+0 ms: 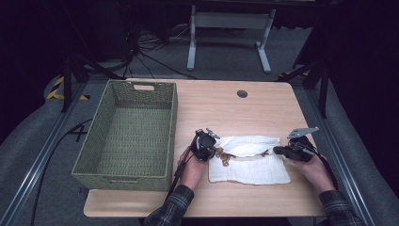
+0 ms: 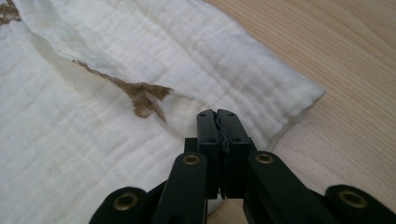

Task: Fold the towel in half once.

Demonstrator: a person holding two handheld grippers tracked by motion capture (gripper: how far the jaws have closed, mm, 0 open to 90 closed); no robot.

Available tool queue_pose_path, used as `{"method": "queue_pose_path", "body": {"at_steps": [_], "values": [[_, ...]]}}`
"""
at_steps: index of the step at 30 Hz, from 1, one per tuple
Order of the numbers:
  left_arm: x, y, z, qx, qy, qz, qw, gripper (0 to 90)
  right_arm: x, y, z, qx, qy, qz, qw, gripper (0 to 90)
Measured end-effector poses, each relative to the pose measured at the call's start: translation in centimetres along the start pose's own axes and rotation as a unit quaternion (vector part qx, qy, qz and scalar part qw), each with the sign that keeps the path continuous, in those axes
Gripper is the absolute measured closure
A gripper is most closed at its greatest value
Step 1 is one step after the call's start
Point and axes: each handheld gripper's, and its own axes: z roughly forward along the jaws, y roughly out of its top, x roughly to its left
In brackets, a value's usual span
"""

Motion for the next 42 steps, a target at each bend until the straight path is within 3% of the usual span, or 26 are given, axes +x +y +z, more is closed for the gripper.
{"method": "queue_pose_path", "body": {"at_steps": [6,17,28,33,36,42], "values": [[-0.2,-0.2,-1.4,-0.022,-0.001,-0.006,0.9997,88.5,0.1,0.0,-1.3,-0.030,0.003,0.004,0.9996,89.0],[-2.3,-0.7,-4.8,-0.055,0.004,0.013,0.9984,88.5,1.5,-1.1,-4.4,-0.064,0.001,-0.008,0.9979,89.0],[-3.7,-2.2,-5.5,-0.045,-0.008,0.029,0.9985,88.5,2.8,-2.5,-5.6,-0.069,0.007,-0.016,0.9975,89.0],[-3.9,-2.9,-5.4,-0.023,-0.016,0.038,0.9989,88.3,3.2,-3.2,-5.9,-0.070,0.013,-0.016,0.9973,88.9],[-4.0,-3.5,-5.0,-0.005,-0.020,0.036,0.9991,87.6,3.6,-3.7,-5.8,-0.061,0.019,-0.016,0.9978,88.8],[-4.3,-4.2,-4.6,0.007,-0.030,0.036,0.9989,84.6,4.0,-4.5,-5.3,-0.039,0.025,-0.017,0.9988,88.4]]}}
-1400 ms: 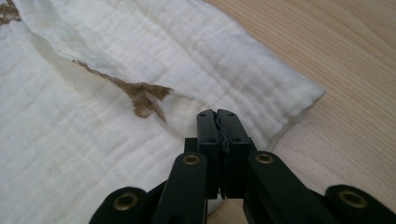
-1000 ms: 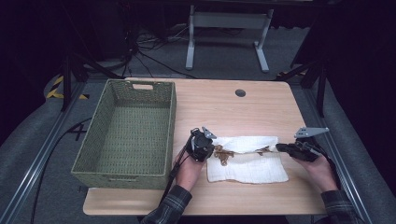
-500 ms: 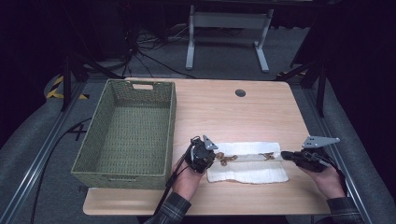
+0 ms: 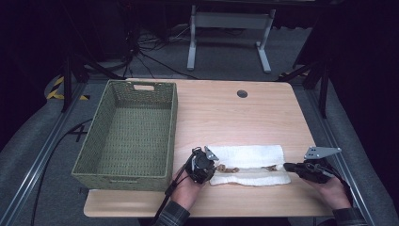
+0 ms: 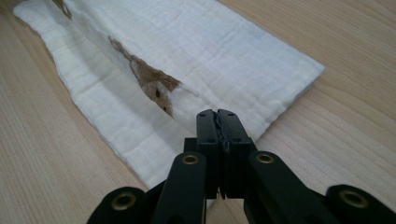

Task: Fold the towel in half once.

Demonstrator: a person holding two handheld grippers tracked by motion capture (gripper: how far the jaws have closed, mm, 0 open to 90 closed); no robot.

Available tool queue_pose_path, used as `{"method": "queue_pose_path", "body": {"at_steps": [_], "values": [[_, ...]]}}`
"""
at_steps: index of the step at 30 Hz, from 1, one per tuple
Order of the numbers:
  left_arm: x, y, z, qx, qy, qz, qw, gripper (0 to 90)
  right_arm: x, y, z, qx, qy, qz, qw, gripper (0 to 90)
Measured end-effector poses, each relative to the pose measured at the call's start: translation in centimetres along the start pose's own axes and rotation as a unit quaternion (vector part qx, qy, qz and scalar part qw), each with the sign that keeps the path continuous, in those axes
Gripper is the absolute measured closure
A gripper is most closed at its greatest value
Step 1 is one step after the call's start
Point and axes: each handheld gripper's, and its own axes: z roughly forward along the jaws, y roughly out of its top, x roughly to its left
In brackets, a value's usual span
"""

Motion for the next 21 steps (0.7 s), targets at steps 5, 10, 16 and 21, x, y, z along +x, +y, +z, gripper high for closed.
{"method": "queue_pose_path", "body": {"at_steps": [5,10,16,21], "values": [[-0.2,-0.2,-0.9,-0.004,-0.004,0.000,1.0000,73.7,-0.1,-0.3,-0.5,-0.010,0.004,0.005,0.9999,79.6],[-0.1,0.3,-1.7,-0.031,-0.005,-0.006,0.9995,74.8,0.0,0.0,-1.4,-0.033,0.005,0.009,0.9994,79.4],[0.1,1.1,-1.5,-0.036,-0.007,-0.002,0.9993,82.2,0.1,0.1,-0.6,-0.020,0.015,0.009,0.9996,86.0],[0.9,2.0,-0.2,-0.031,-0.004,-0.003,0.9995,84.9,-0.4,0.2,-0.1,-0.019,0.012,0.013,0.9997,89.0]]}}
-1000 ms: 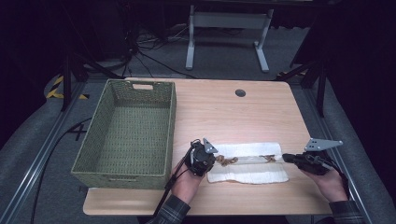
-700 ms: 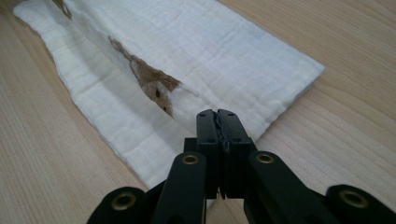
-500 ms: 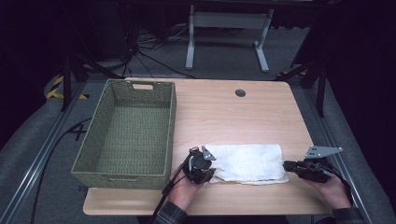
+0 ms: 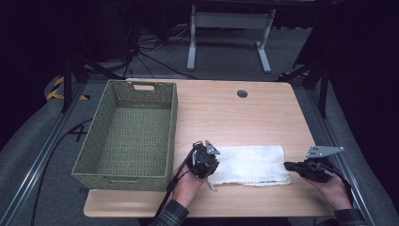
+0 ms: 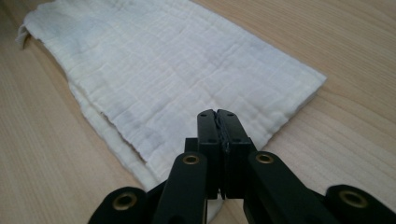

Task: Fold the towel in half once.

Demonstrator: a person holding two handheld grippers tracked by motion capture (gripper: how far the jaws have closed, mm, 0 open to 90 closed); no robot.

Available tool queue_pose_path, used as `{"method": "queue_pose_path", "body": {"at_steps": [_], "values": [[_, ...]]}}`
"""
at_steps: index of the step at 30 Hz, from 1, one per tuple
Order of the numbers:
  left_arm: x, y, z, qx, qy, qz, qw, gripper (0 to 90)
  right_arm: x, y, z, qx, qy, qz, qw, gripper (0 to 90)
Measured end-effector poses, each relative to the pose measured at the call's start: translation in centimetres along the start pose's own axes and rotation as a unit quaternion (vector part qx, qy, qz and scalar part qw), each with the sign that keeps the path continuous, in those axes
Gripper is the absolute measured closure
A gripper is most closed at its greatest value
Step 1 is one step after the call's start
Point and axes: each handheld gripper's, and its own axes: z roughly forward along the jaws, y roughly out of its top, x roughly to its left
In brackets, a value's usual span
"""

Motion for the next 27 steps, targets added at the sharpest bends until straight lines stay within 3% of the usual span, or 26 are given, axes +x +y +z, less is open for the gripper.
{"method": "queue_pose_path", "body": {"at_steps": [10,11,18,27], "values": [[2.1,2.0,1.4,-0.006,0.027,-0.015,0.9995,86.8,-1.6,1.9,1.5,-0.001,-0.015,-0.003,0.9999,86.9],[2.4,2.2,1.6,-0.006,0.031,-0.018,0.9993,84.5,-2.0,2.3,1.9,-0.004,-0.021,0.002,0.9998,82.3],[4.2,2.1,2.6,0.001,0.060,-0.044,0.9972,72.3,-3.9,3.3,3.0,-0.002,-0.037,0.015,0.9992,73.6],[5.3,1.9,3.6,0.011,0.074,-0.050,0.9959,62.2,-5.6,3.9,4.3,0.006,-0.047,0.020,0.9987,69.0]]}}
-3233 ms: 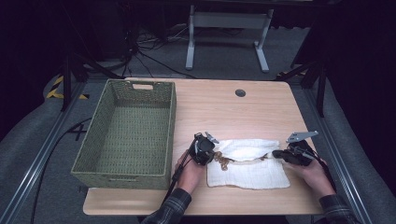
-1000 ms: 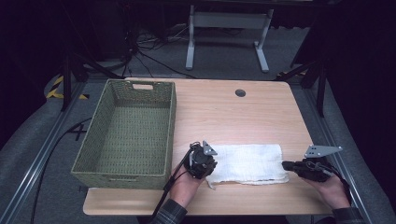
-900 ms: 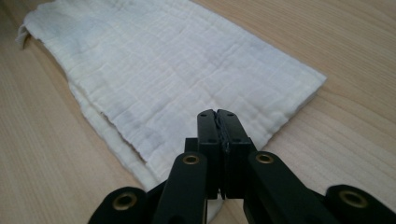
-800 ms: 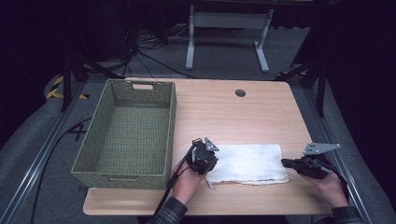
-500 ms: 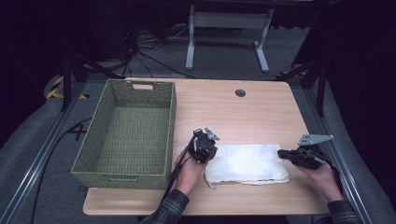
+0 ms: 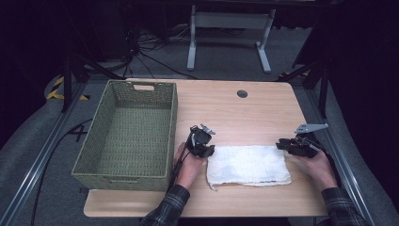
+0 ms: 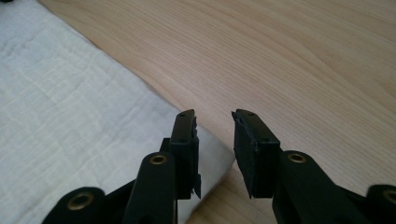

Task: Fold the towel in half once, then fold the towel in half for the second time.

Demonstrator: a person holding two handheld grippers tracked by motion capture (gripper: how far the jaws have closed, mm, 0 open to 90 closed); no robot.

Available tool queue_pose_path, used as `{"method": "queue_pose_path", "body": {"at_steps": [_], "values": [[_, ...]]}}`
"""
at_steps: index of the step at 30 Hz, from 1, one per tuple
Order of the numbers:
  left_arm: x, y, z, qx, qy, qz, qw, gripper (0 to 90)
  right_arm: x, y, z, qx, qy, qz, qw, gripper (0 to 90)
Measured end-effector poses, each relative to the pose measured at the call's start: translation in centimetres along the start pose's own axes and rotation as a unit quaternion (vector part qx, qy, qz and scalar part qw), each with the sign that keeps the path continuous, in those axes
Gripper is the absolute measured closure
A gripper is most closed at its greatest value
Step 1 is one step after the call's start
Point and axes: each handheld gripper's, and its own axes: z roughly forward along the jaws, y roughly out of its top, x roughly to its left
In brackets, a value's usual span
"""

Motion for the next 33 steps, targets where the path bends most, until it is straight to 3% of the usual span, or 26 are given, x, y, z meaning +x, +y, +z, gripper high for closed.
{"method": "queue_pose_path", "body": {"at_steps": [10,14,18,24,25,27,33], "values": [[0.5,0.1,0.7,0.012,0.001,-0.009,0.9999,60.2,-0.6,-0.4,0.6,0.015,0.001,0.009,0.9998,68.0],[0.6,0.0,1.0,0.024,0.001,-0.005,0.9997,60.2,-0.8,-0.6,1.1,0.030,0.000,0.010,0.9995,67.7],[0.6,-0.1,1.1,0.020,0.000,-0.002,0.9998,61.4,-0.8,-0.8,1.4,0.036,0.002,0.009,0.9993,70.4],[0.4,-0.2,1.1,0.017,-0.014,0.009,0.9997,68.4,-0.8,-0.8,1.4,0.038,0.013,0.013,0.9991,76.7],[0.5,-0.2,1.1,0.018,-0.017,0.018,0.9995,73.5,-0.9,-0.8,1.4,0.037,0.020,0.017,0.9990,80.0],[0.4,-0.1,1.1,0.023,-0.030,0.019,0.9991,79.3,-0.9,-0.9,1.4,0.038,0.028,0.022,0.9987,83.5],[0.4,-0.2,1.1,0.014,-0.030,0.014,0.9994,86.2,-0.8,-0.8,1.2,0.039,0.020,0.016,0.9989,86.6]]}}
